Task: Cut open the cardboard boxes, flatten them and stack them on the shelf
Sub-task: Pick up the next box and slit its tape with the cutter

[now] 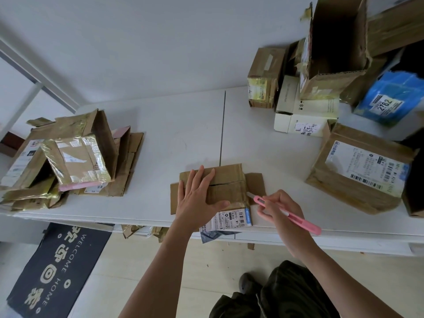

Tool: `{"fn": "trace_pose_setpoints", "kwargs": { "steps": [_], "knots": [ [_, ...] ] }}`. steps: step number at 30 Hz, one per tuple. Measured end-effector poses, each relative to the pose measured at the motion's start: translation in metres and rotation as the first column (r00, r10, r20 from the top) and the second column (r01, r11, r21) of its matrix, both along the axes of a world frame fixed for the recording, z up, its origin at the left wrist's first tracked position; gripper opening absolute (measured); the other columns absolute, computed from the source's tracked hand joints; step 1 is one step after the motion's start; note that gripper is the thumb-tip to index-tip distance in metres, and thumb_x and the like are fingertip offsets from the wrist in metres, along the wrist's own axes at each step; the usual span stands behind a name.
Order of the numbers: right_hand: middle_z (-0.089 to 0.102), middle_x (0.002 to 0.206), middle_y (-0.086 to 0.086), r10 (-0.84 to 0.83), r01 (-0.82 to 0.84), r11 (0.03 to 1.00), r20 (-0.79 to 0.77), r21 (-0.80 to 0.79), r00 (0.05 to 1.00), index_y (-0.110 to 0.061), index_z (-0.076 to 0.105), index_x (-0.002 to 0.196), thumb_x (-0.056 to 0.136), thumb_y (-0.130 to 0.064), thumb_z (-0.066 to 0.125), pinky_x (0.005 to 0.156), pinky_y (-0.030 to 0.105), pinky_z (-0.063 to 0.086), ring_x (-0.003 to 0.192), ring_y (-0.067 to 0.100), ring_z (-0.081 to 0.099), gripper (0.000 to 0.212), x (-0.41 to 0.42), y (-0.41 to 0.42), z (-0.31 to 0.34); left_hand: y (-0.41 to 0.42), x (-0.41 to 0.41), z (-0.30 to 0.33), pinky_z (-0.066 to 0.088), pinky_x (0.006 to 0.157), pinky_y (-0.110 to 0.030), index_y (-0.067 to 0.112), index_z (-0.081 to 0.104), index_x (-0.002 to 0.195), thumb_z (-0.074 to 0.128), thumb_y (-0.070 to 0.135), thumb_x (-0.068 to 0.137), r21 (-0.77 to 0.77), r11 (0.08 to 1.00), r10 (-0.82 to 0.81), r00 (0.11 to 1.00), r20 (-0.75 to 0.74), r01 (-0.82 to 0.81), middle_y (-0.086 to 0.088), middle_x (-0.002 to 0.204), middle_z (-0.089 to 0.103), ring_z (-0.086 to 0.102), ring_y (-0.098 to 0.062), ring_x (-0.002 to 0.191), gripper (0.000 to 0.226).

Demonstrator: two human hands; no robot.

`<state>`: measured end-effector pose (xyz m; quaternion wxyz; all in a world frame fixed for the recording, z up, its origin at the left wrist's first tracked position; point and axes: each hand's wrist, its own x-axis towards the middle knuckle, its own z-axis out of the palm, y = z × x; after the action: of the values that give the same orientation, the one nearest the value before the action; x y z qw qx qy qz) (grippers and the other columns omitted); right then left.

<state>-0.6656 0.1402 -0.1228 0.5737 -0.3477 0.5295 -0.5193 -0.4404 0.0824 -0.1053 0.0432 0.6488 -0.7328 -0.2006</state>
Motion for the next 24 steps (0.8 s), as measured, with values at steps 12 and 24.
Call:
{"fn": "trace_pose_setpoints", "kwargs": {
  "steps": [12, 24],
  "knots": [
    [0.068, 0.090, 0.012, -0.047, 0.029, 0.990, -0.126, -0.137, 0.991, -0.005, 0.056, 0.087, 0.097, -0.007, 0.057, 0.084, 0.048, 0.057, 0.095, 0.031, 0.068, 0.010, 0.013, -0.052, 0.007, 0.000, -0.001, 0.001, -0.016, 0.119, -0.040, 0.039, 0.012, 0.155, 0.059, 0.070, 0.080, -0.010, 1.000, 0.009, 1.000, -0.017, -0.009, 0.013, 0.165, -0.004, -0.014, -0.007, 0.149, 0.094],
    [0.073, 0.093, 0.001, 0.108, -0.126, 0.987, -0.168, -0.100, 0.980, -0.006, 0.055, 0.083, 0.096, -0.006, 0.056, 0.082, 0.027, 0.059, 0.096, 0.014, 0.072, 0.013, -0.010, -0.007, 0.000, 0.000, -0.003, 0.000, -0.015, 0.120, -0.041, 0.039, 0.014, 0.154, 0.060, 0.071, 0.078, -0.014, 1.000, 0.024, 0.999, -0.031, -0.025, 0.013, 0.164, -0.002, -0.013, -0.006, 0.149, 0.095]
  ]
}}
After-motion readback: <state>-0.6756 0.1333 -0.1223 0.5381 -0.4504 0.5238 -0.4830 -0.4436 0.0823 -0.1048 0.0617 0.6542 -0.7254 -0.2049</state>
